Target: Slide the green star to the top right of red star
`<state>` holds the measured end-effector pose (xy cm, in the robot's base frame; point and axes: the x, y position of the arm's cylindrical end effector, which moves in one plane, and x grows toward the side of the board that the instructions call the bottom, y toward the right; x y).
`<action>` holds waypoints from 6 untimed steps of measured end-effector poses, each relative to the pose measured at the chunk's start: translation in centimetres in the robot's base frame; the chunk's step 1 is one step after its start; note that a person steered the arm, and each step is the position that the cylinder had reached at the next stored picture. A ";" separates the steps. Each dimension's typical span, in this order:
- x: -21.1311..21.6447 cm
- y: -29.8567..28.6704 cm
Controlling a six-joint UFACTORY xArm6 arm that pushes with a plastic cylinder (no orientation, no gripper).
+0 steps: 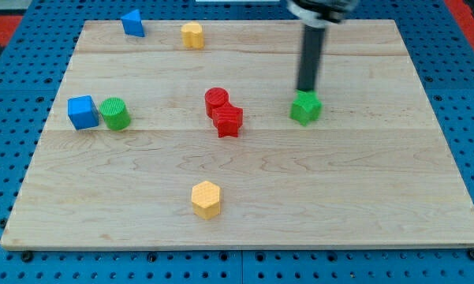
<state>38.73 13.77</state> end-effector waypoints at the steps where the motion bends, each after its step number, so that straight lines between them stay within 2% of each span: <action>1: 5.1 2.5; 2: 5.4 -1.4; 3: 3.1 -9.4; 4: -0.7 -14.1; 5: -0.6 -10.7; 6: -0.6 -2.2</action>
